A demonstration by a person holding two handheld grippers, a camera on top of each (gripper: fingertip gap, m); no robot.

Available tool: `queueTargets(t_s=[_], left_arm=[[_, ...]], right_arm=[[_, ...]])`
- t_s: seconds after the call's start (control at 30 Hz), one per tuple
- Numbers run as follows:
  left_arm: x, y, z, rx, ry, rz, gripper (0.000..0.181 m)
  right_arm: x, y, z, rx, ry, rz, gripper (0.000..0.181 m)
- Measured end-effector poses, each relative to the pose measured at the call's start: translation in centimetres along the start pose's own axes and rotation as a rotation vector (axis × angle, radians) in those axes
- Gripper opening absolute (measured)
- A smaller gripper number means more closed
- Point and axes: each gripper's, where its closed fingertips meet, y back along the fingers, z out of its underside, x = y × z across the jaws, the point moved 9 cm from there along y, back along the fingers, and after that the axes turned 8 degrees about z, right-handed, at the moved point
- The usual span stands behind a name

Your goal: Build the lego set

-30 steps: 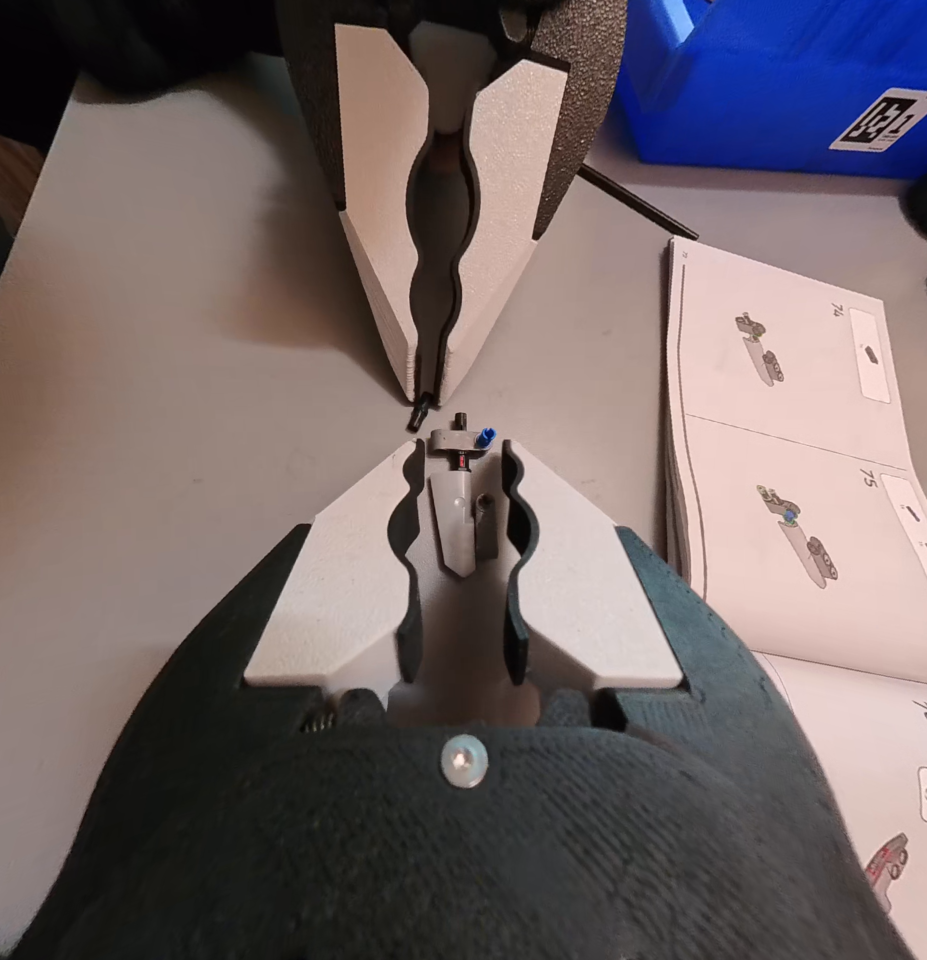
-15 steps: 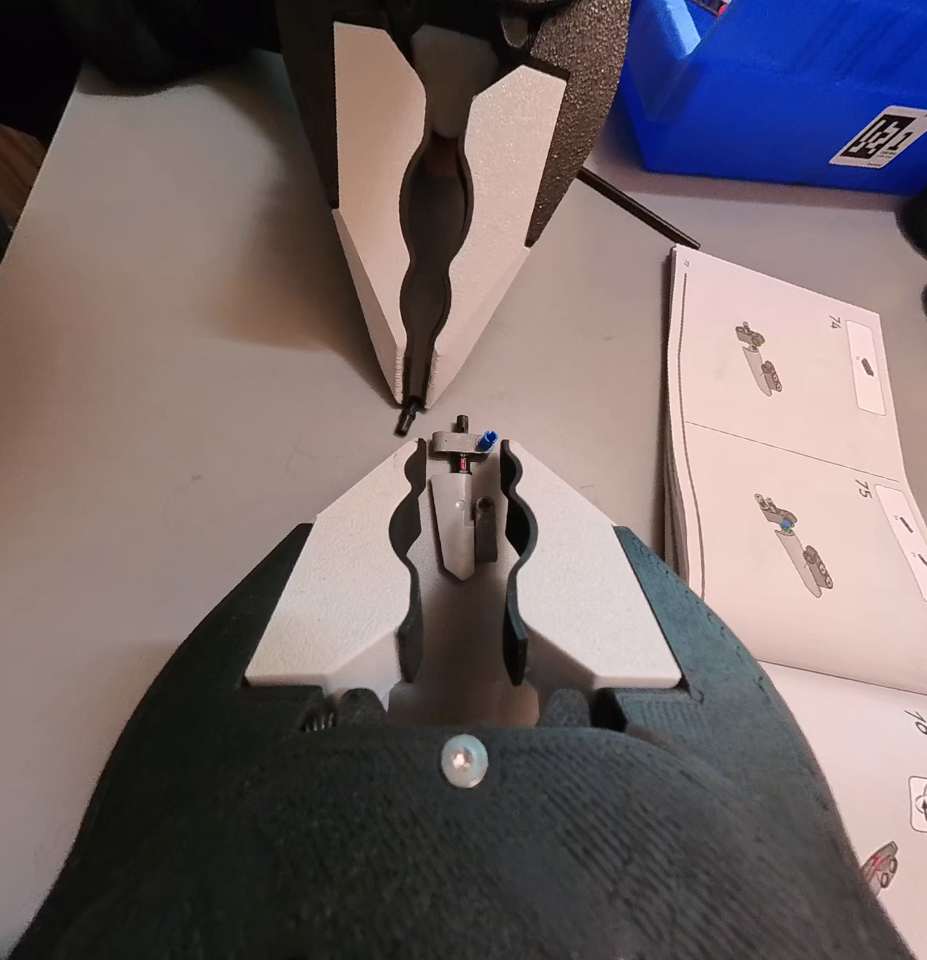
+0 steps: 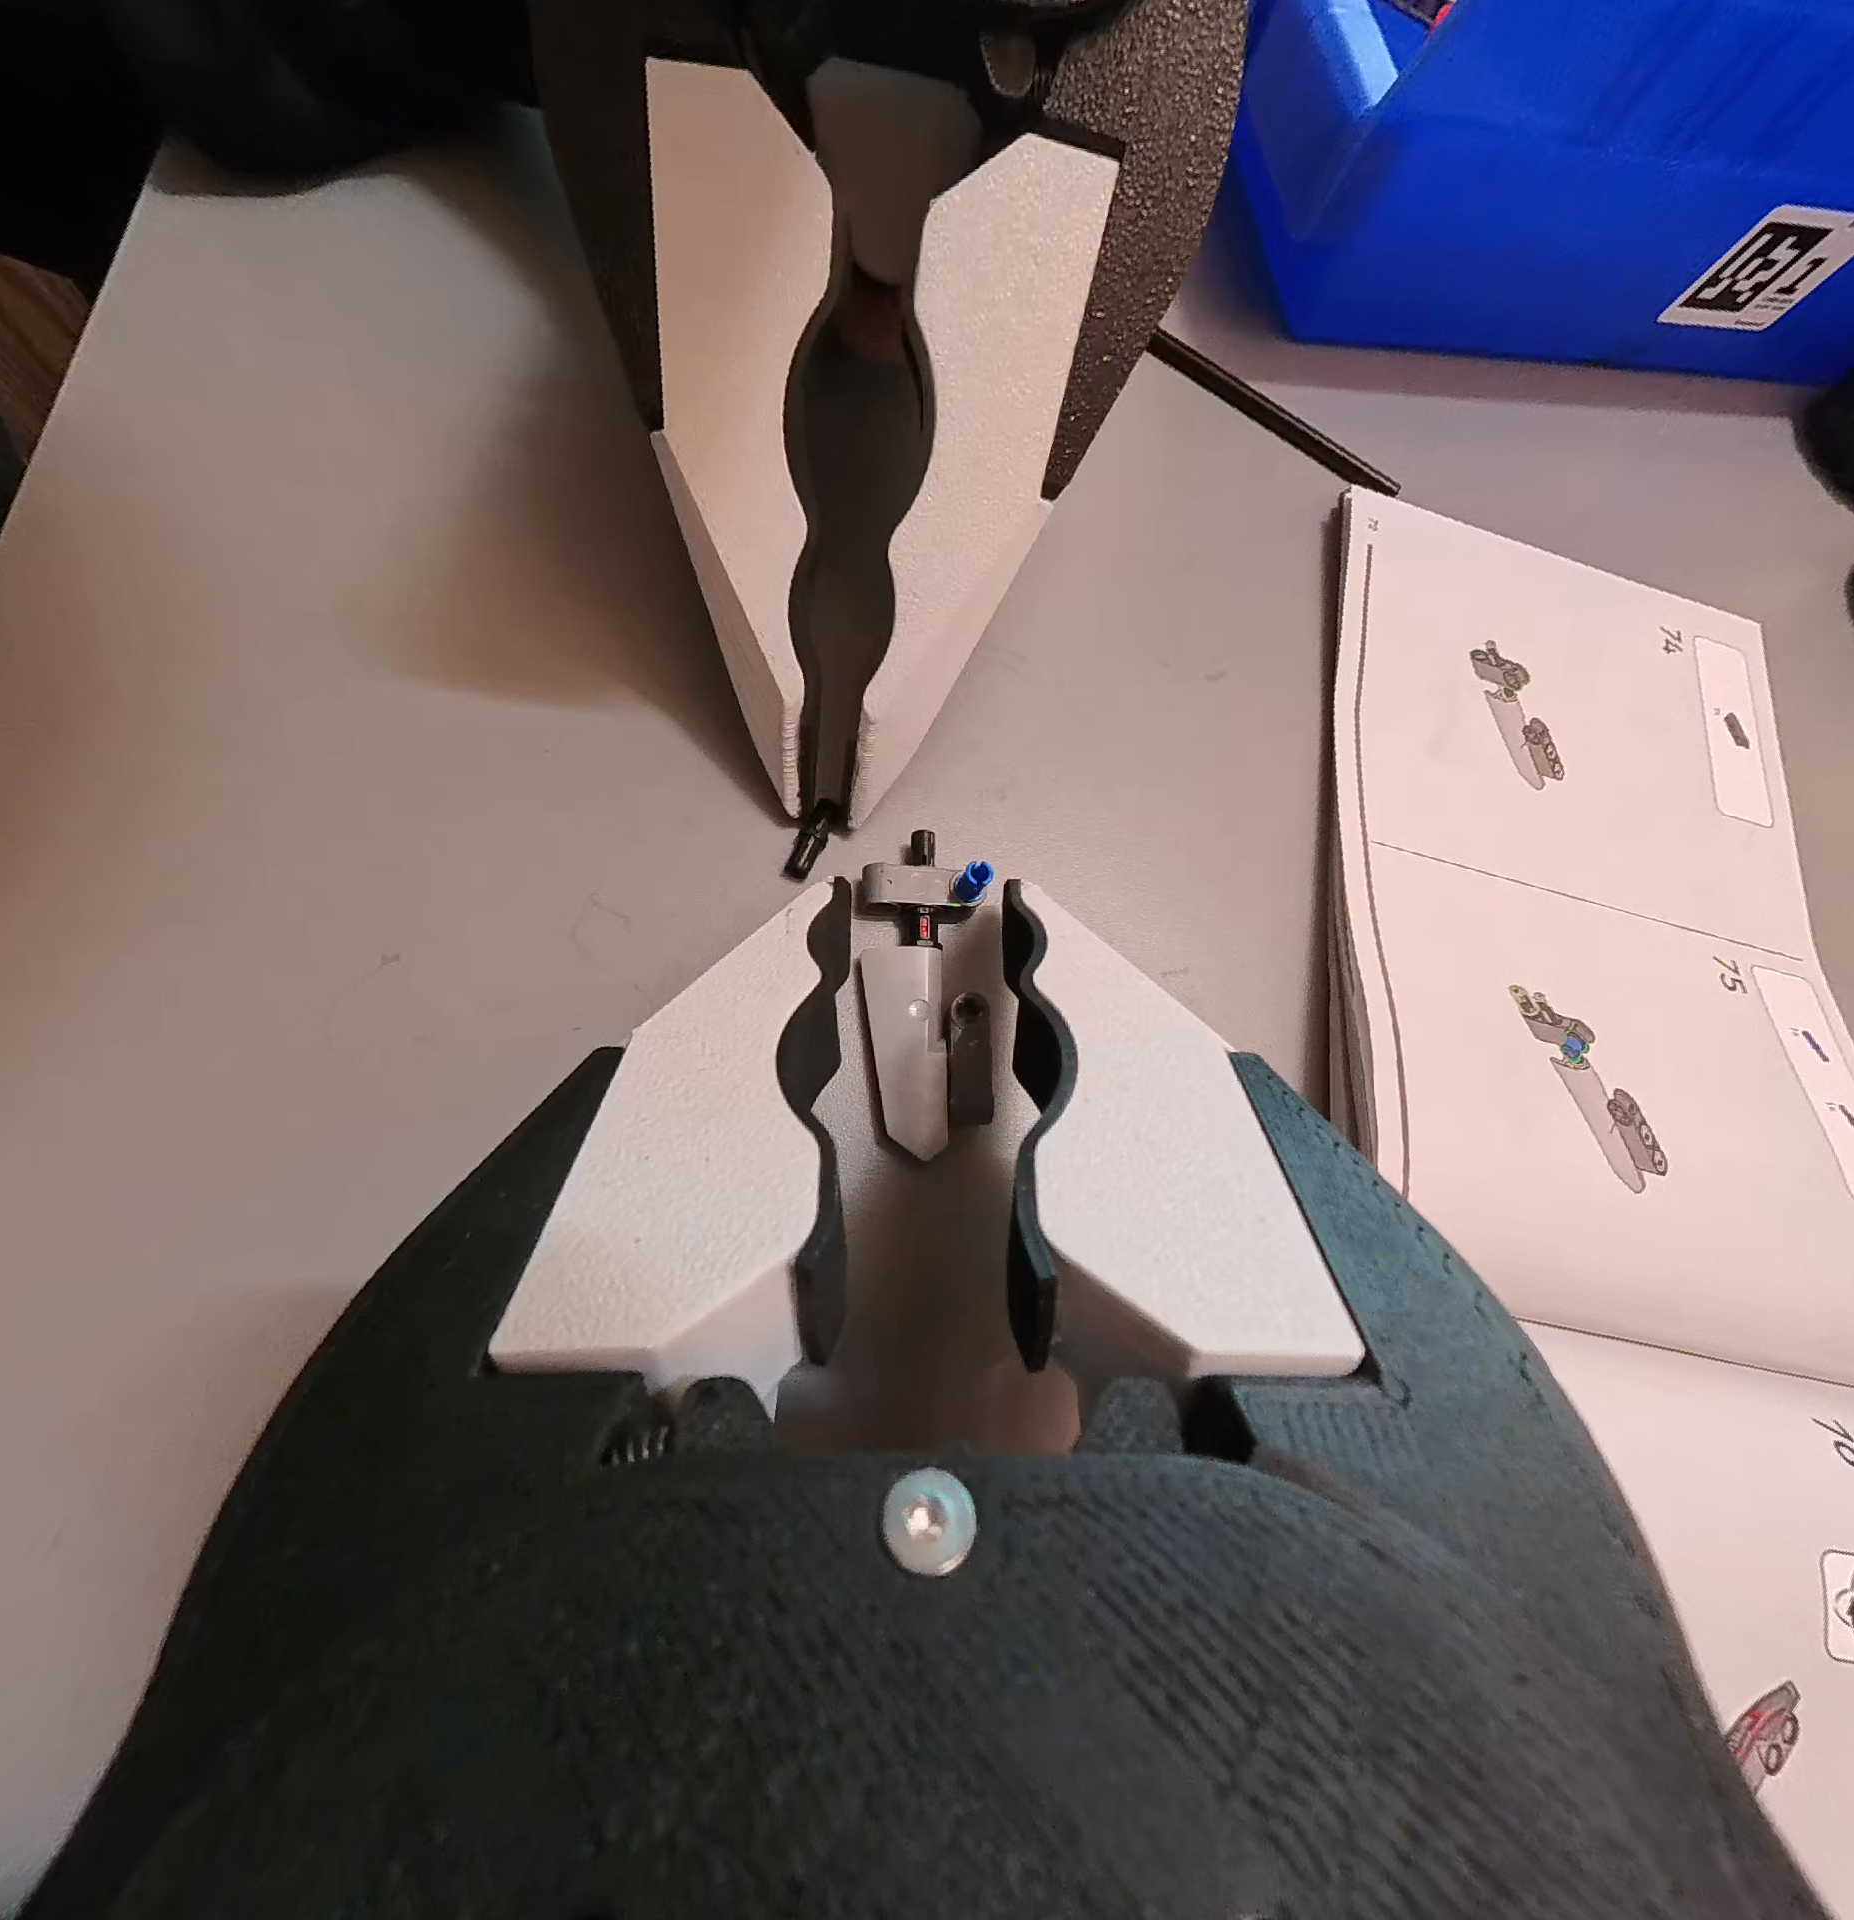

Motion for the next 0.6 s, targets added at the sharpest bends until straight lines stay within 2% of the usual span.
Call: queueTargets(t_s=[0.37,0.6], left_arm=[[-0.13,0.11,0.09,0.002,0.038,0.011,0.002],[-0.49,0.49,-0.32,-0.009,0.040,-0.110,0.001]], right_arm=[[0.08,-0.12,0.10,0.002,0.002,0.000,0.028],[-0.16,-0.09,-0.05,0.001,0.005,-0.009,0.022]])
